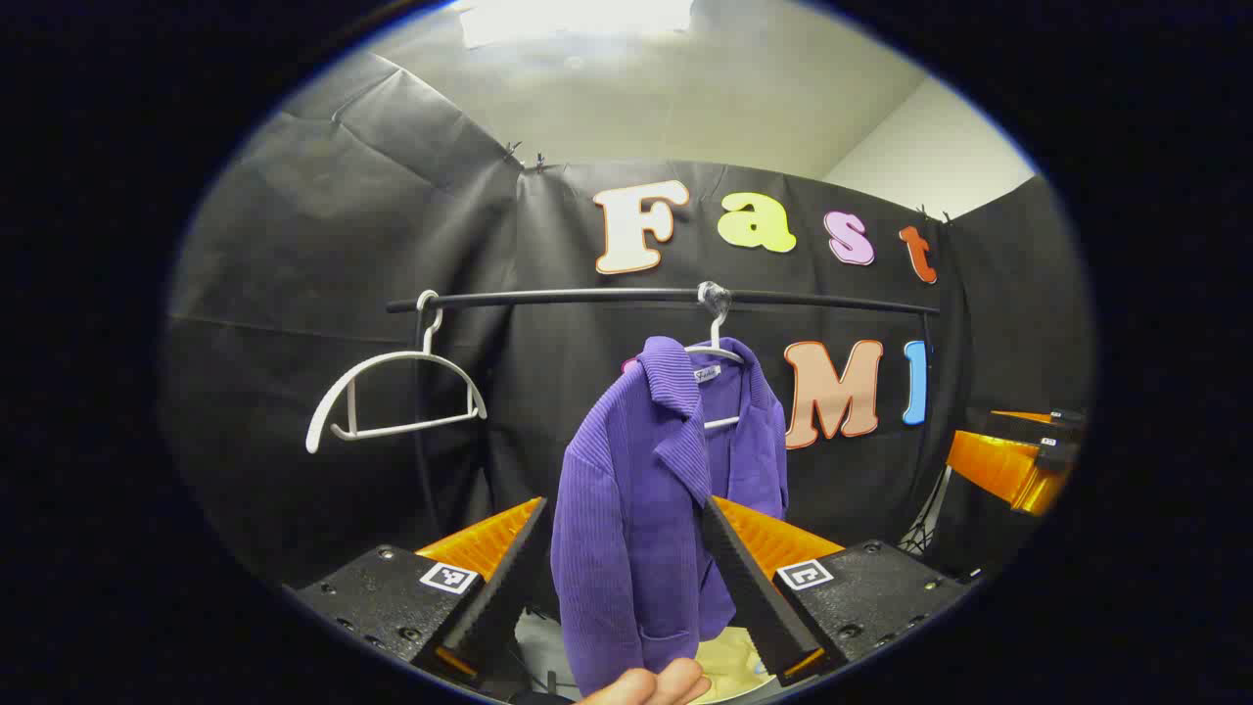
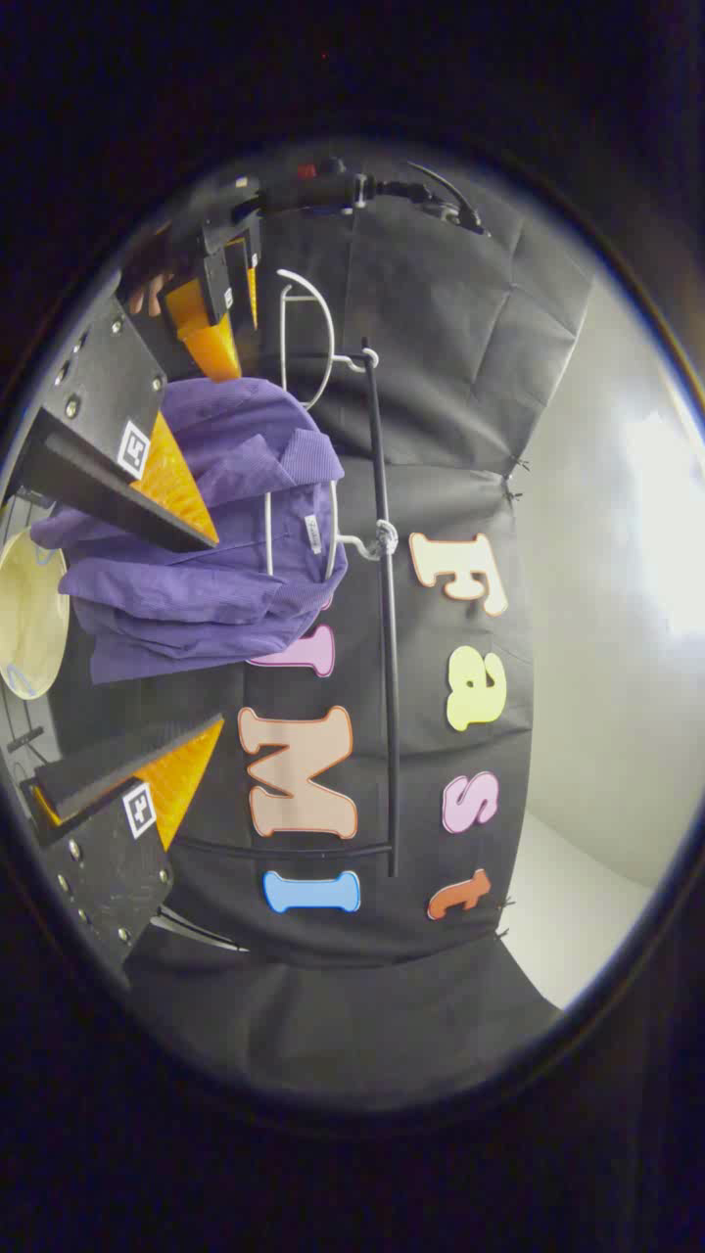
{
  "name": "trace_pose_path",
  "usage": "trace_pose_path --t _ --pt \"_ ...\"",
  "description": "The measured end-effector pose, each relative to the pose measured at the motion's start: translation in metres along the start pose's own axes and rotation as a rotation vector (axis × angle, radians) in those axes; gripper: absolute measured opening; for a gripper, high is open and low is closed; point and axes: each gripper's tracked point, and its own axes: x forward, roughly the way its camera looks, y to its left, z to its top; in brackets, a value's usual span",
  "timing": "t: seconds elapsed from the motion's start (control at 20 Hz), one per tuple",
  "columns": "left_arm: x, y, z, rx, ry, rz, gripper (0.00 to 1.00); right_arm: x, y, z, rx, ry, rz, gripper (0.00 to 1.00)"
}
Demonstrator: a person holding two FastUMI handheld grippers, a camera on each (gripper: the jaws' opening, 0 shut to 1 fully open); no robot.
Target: Grasp the clothes on the hanger with both hands and then place them into the laundry hamper below.
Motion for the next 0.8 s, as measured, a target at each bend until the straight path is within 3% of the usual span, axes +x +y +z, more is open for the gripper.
trace_pose_path --t 0.3,0.5,0.8 --pt "-0.001 0.003 0.015 0.007 -0.040 0.023 0.95 -0.006 -0.005 0.005 -0.017 -0.014 -0.008 0.99" --pt "0.001 -0.005 0.013 0.003 -0.034 0.000 0.95 -0.006 -0.014 0.001 -0.026 -0.017 -0.010 0.95" --pt "0.011 -0.029 0.010 -0.010 -0.040 -0.012 0.95 -0.004 -0.025 0.000 0.010 -0.055 0.073 0.97"
